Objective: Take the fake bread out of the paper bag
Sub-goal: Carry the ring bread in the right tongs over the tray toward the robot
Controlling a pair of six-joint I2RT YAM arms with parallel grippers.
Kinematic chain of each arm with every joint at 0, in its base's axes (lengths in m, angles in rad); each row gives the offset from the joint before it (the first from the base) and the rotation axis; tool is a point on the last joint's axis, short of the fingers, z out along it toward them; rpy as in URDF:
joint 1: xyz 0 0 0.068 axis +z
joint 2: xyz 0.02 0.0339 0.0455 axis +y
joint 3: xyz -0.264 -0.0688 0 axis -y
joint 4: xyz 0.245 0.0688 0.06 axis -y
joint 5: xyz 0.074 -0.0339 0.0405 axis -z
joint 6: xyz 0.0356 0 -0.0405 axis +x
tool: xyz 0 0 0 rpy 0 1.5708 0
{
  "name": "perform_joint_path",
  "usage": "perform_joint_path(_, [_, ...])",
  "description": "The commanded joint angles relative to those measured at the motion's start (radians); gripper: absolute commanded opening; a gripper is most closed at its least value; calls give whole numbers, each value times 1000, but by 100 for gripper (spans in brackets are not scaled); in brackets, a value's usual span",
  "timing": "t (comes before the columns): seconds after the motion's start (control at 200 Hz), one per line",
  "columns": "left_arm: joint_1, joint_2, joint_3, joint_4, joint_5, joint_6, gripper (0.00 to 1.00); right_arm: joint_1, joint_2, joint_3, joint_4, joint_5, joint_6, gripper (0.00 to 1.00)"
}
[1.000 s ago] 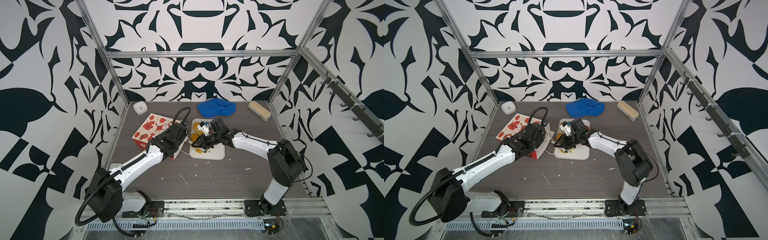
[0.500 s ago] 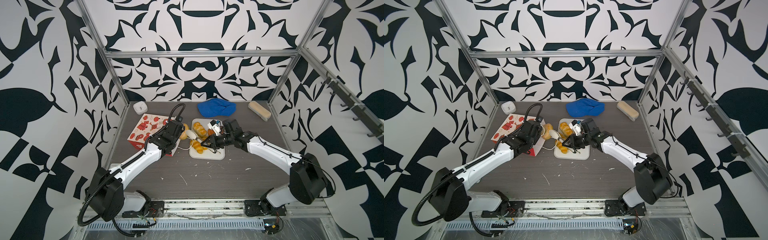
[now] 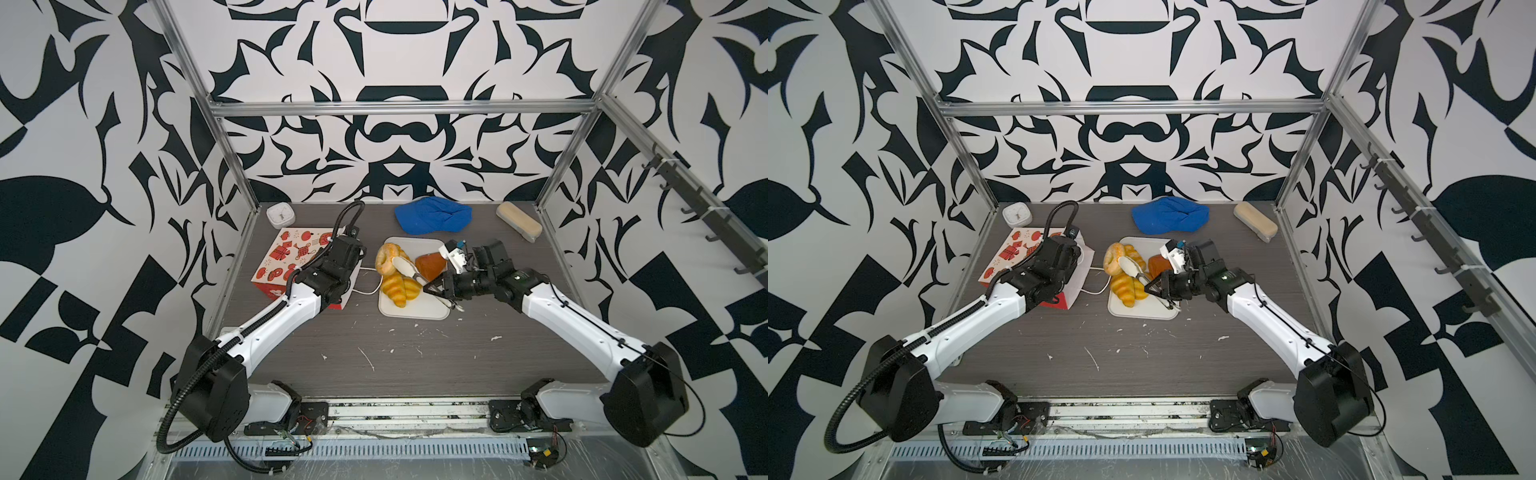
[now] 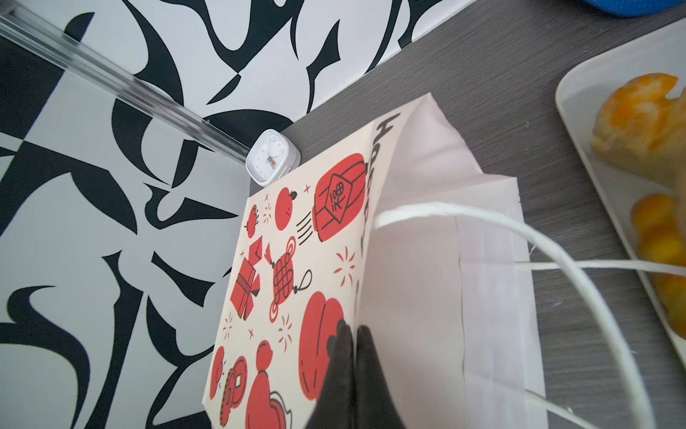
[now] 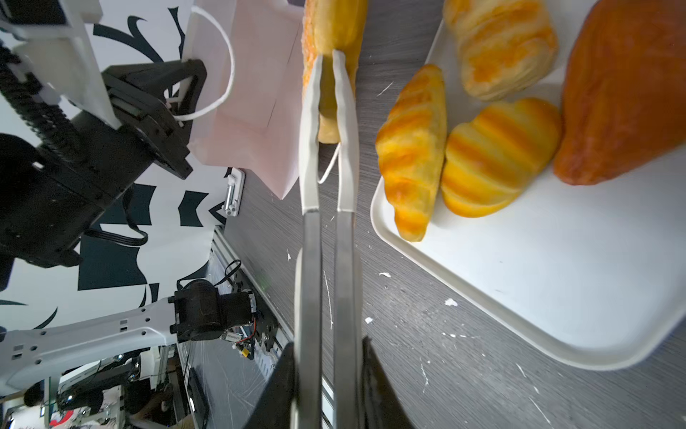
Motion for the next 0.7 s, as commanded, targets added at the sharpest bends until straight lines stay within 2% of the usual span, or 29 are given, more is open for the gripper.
perform_joint_path(0.0, [5,-14,20,20,-16,-27,0,-44,-53,-12,-20,28,-51,0])
perform_joint_path(0.28, [4,-25,14,16,-4,-30,0,-160,-86,-75,8,46,-35,0])
perform_joint_path(0.695, [5,-26,10,16,6,-32,0,-224,68,-69,197,20,7,0])
